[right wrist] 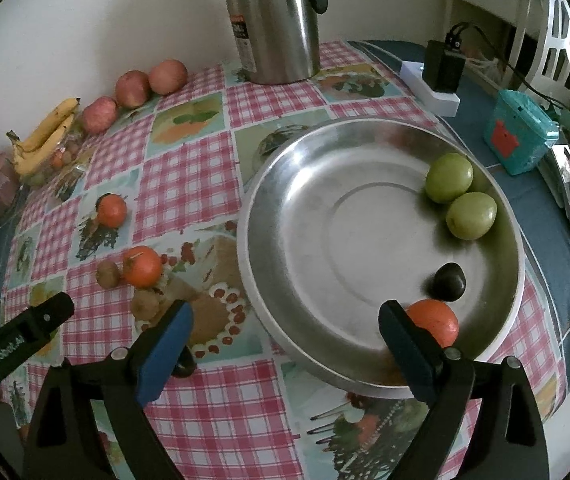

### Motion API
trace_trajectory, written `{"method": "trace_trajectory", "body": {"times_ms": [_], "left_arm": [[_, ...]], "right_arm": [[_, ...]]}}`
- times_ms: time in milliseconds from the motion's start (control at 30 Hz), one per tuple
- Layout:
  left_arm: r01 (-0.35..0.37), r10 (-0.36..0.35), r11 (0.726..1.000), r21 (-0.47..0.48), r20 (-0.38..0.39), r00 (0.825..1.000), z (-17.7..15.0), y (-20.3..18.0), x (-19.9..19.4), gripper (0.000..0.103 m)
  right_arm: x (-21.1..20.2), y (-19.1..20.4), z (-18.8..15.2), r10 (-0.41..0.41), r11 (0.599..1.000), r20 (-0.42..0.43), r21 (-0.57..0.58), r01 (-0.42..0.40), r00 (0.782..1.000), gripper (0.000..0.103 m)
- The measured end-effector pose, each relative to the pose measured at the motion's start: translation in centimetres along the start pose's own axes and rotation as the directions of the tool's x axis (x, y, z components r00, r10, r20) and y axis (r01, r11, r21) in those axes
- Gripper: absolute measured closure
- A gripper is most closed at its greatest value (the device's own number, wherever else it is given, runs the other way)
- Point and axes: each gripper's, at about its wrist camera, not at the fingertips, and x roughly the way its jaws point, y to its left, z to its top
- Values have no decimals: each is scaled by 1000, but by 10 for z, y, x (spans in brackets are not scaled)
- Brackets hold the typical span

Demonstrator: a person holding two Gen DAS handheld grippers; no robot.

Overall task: Organize fruits
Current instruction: 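Move both open tools back toward the fruit on the tablecloth, then lower right tool onto a dark plum and close on it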

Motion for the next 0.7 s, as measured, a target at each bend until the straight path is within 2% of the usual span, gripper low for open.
{"method": "trace_trajectory", "body": {"times_ms": [300,433,500,700], "left_arm": [[2,-3,999,48,6,1000,-2,0,-4,0],[8,-9,1000,20,11,1000,-2,9,-7,0],[12,-12,1000,-2,19,1000,-2,14,-9,0],[27,-26,999,-47,18,999,-2,25,-12,0]], "right_arm": [[-7,10,-5,17,1000,12,-7,-17,1000,8],[-6,14,-8,30,999,4,-18,-30,1000,8],[-7,19,-8,19,999,12,-38,-19,1000,8],[-15,30,-9,61,996,52,-69,-57,997,8]]}}
